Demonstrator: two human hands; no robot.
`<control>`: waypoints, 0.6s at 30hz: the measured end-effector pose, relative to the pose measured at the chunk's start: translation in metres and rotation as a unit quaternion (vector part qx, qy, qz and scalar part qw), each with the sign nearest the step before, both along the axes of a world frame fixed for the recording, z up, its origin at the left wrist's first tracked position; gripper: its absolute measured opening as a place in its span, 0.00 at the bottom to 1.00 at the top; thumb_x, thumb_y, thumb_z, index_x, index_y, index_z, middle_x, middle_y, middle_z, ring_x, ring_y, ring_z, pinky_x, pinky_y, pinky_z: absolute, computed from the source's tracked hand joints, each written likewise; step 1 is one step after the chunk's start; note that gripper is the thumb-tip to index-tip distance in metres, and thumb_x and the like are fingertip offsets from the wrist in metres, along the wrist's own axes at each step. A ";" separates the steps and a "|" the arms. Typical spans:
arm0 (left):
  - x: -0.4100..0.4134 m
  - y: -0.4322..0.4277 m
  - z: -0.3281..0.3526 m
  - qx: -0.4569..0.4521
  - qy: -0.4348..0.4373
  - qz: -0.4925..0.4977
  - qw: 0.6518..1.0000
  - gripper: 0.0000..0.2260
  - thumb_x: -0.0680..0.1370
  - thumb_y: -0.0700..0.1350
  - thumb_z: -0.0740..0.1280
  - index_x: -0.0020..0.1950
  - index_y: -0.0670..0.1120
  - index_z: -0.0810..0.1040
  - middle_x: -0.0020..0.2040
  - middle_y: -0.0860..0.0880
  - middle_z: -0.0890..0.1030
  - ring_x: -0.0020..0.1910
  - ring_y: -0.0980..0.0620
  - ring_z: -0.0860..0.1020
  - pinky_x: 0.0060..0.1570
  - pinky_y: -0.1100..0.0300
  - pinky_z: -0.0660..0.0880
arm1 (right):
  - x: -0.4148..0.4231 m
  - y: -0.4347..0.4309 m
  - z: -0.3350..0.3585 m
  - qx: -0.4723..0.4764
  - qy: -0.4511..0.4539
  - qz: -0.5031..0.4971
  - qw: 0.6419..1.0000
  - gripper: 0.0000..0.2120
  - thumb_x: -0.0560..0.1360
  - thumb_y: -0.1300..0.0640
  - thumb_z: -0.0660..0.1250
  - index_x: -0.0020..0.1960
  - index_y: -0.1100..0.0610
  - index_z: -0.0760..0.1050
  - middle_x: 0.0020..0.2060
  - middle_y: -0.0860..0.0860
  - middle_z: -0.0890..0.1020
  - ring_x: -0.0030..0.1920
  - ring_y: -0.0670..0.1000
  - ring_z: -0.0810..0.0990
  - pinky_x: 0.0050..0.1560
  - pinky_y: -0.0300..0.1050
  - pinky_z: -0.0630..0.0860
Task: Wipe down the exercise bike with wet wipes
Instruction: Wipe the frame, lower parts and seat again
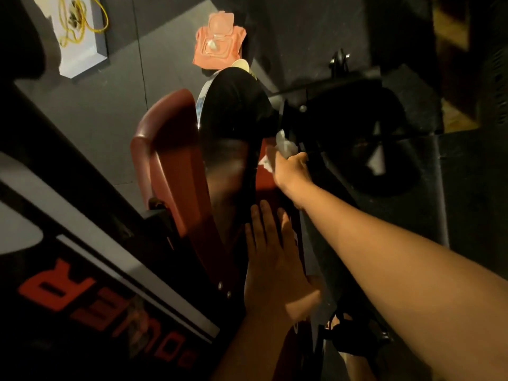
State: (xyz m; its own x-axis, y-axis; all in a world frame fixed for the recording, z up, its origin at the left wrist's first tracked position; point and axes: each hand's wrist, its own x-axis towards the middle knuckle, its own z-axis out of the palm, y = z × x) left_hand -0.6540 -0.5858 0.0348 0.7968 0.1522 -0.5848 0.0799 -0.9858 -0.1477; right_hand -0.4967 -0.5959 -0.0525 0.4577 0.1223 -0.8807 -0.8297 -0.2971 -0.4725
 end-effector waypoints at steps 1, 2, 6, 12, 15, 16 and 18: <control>-0.001 0.000 0.000 -0.001 0.006 -0.001 1.000 0.50 0.67 0.70 0.52 0.79 0.41 0.43 0.79 0.35 0.39 0.78 0.34 0.39 0.74 0.39 0.45 | 0.001 0.001 -0.001 0.001 0.012 -0.025 1.000 0.37 0.78 0.37 0.58 0.74 0.62 0.53 0.70 0.60 0.68 0.67 0.62 0.70 0.64 0.53 0.67; -0.001 0.000 0.000 -0.006 0.011 0.000 1.000 0.50 0.67 0.70 0.50 0.79 0.42 0.38 0.78 0.36 0.34 0.77 0.36 0.35 0.74 0.40 0.41 | 0.000 0.002 -0.004 0.009 0.019 -0.047 0.999 0.37 0.76 0.36 0.60 0.72 0.60 0.55 0.68 0.59 0.70 0.63 0.61 0.72 0.60 0.52 0.69; 0.005 -0.003 0.011 -0.022 0.038 0.036 0.998 0.48 0.65 0.69 0.45 0.74 0.46 0.25 0.71 0.41 0.20 0.71 0.41 0.21 0.71 0.44 0.29 | 0.005 -0.005 -0.009 0.040 0.006 -0.100 0.994 0.35 0.73 0.38 0.66 0.70 0.54 0.56 0.62 0.56 0.74 0.55 0.57 0.75 0.50 0.49 0.71; 0.074 -0.001 0.001 -0.056 -0.054 0.158 0.984 0.43 0.77 0.50 0.66 0.80 0.43 0.39 0.80 0.41 0.38 0.78 0.44 0.35 0.76 0.51 0.39 | 0.040 -0.009 -0.019 0.086 0.031 -0.031 0.995 0.29 0.76 0.36 0.61 0.65 0.58 0.71 0.54 0.57 0.79 0.51 0.57 0.79 0.48 0.47 0.75; 0.137 0.019 -0.028 -0.040 -0.048 0.106 0.992 0.35 0.79 0.49 0.61 0.80 0.42 0.48 0.81 0.42 0.48 0.80 0.46 0.44 0.76 0.55 0.40 | 0.064 -0.021 -0.043 0.132 0.052 -0.059 0.988 0.16 0.79 0.42 0.61 0.45 0.55 0.74 0.36 0.52 0.77 0.34 0.51 0.75 0.33 0.42 0.70; 0.147 0.022 -0.036 -0.041 -0.037 0.091 0.994 0.34 0.79 0.51 0.60 0.80 0.42 0.48 0.81 0.43 0.49 0.80 0.46 0.45 0.76 0.54 0.40 | 0.066 -0.022 -0.049 0.131 0.048 -0.057 0.989 0.15 0.79 0.44 0.61 0.43 0.55 0.73 0.36 0.53 0.77 0.35 0.51 0.75 0.34 0.43 0.70; 0.151 0.025 -0.052 -0.033 -0.046 0.067 0.996 0.36 0.78 0.53 0.60 0.80 0.43 0.48 0.81 0.42 0.48 0.80 0.45 0.45 0.76 0.53 0.40 | 0.064 -0.022 -0.060 0.136 0.040 -0.026 0.990 0.16 0.80 0.44 0.61 0.47 0.57 0.76 0.38 0.54 0.78 0.39 0.53 0.77 0.39 0.44 0.72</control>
State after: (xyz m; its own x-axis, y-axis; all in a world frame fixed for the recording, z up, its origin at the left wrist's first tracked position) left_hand -0.5035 -0.5607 -0.0171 0.8222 0.2244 -0.5231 0.2217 -0.9727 -0.0688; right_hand -0.4326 -0.6176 -0.1124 0.3993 0.3376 -0.8524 -0.8788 -0.1239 -0.4608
